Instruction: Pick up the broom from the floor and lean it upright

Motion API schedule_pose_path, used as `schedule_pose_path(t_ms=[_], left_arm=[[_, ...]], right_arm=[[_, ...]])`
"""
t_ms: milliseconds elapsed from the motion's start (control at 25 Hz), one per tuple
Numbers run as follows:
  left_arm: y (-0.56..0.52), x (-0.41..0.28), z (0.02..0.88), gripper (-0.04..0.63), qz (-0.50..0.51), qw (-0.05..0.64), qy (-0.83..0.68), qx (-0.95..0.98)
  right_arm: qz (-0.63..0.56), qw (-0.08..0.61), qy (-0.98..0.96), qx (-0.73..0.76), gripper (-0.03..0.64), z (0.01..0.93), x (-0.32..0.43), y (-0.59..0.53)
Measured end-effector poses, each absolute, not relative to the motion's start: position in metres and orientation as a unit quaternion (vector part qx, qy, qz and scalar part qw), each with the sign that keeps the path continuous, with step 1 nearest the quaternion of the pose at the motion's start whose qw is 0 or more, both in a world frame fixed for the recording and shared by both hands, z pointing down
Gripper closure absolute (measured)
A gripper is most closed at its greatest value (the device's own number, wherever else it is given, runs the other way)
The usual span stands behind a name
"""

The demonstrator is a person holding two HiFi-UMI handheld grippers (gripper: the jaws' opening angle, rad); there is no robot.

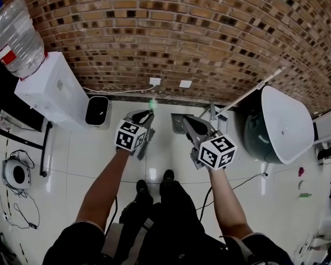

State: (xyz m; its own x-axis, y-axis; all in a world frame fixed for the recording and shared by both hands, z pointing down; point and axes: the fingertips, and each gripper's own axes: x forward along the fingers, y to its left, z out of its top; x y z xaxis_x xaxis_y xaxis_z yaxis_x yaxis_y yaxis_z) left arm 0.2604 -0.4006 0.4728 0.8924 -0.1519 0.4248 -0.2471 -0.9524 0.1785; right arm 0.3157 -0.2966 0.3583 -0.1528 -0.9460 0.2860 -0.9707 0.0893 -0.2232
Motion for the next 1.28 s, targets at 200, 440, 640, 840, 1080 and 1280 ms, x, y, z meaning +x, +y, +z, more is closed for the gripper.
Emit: schedule_pose_path(t_ms=[200, 440, 640, 840, 1080, 1280], left_arm=[[-0.433, 0.283, 0.476, 0.512, 0.222, 0.111, -0.131, 0.960], [-0.469, 0.302, 0.484, 0.512, 0.238, 0.129, -0.199, 0.942], [-0.498, 0.317, 0.492, 0.513, 0.251, 0.139, -0.242, 0.927], [-0.523, 0.337, 0.503, 0.514, 0.251, 0.154, -0.264, 0.918], [-0.564, 0.369, 0.511, 0.514, 0.240, 0.159, -0.273, 0.918], [-0.603, 0.397, 0.522, 0.514, 0.230, 0.167, -0.271, 0.920]], right_arm=[[0.183, 0.032, -0.759, 0.624, 0.614, 0.371, 0.348, -0.338], [0.186, 0.025, -0.795, 0.577, 0.614, 0.380, 0.384, -0.386], [0.191, 0.026, -0.818, 0.542, 0.614, 0.383, 0.408, -0.415], [0.198, 0.037, -0.824, 0.530, 0.614, 0.389, 0.426, -0.437], [0.188, 0.051, -0.822, 0.535, 0.614, 0.384, 0.447, -0.470], [0.192, 0.066, -0.810, 0.550, 0.614, 0.393, 0.468, -0.497]])
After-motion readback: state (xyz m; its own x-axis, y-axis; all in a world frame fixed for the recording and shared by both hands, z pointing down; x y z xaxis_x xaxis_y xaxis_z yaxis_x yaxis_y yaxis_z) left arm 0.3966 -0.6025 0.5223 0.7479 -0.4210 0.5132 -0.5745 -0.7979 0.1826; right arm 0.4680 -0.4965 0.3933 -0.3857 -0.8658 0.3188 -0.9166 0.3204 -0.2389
